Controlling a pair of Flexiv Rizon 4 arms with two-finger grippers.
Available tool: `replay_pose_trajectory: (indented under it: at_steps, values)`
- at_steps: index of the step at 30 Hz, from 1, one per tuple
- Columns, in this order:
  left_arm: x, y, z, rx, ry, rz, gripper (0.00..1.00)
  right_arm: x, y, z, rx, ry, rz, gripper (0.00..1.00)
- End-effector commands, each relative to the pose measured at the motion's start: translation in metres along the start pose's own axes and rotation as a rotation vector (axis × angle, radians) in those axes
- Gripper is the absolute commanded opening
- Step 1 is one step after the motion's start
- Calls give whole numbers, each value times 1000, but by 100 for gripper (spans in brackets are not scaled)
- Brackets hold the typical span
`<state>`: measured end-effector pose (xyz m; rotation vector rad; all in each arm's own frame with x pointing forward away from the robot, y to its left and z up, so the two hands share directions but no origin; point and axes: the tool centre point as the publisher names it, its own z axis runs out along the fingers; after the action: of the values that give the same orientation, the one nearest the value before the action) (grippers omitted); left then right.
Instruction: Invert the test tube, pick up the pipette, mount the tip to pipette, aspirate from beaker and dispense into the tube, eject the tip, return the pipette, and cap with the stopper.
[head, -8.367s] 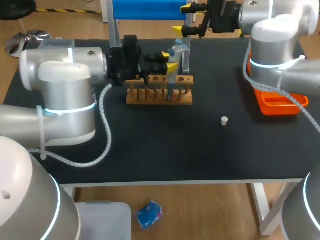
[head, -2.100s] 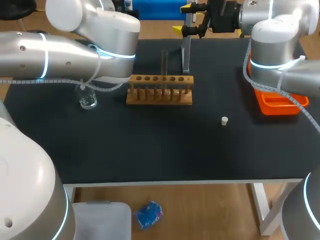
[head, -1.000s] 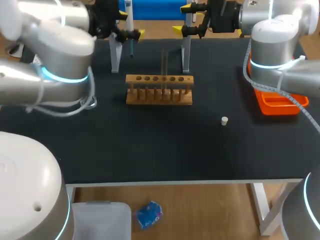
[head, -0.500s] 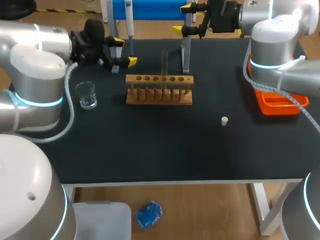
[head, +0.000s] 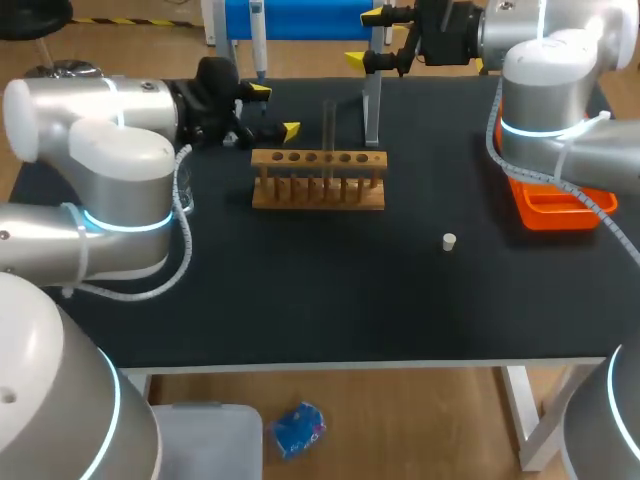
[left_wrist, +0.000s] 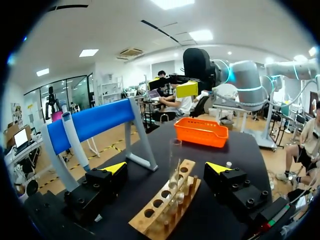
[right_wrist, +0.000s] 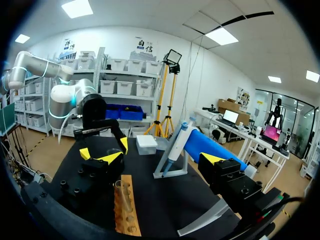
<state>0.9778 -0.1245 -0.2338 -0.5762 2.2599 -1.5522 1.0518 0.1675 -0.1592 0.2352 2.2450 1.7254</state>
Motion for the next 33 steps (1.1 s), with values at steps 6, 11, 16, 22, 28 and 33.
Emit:
replay_pose_trajectory:
  at_steps: [6, 11, 16, 22, 28, 33]
  values:
    - [1, 1, 10, -20, 13, 11, 100, -1, 0, 0, 0, 2, 0, 100]
    - [1, 1, 10, -20, 13, 11, 100, -1, 0, 0, 0, 2, 0, 100]
    - [1, 1, 10, -20, 13, 11, 100, -1, 0, 0, 0, 2, 0, 100]
    - [1, 1, 10, -20, 13, 11, 100, -1, 0, 0, 0, 2, 0, 100]
    - [1, 1, 10, -20, 13, 11, 100, 11, -13, -34, -10, 14, -1, 100]
    - [1, 1, 10, -20, 13, 11, 100, 28, -37, -108, -11, 1, -4, 100]
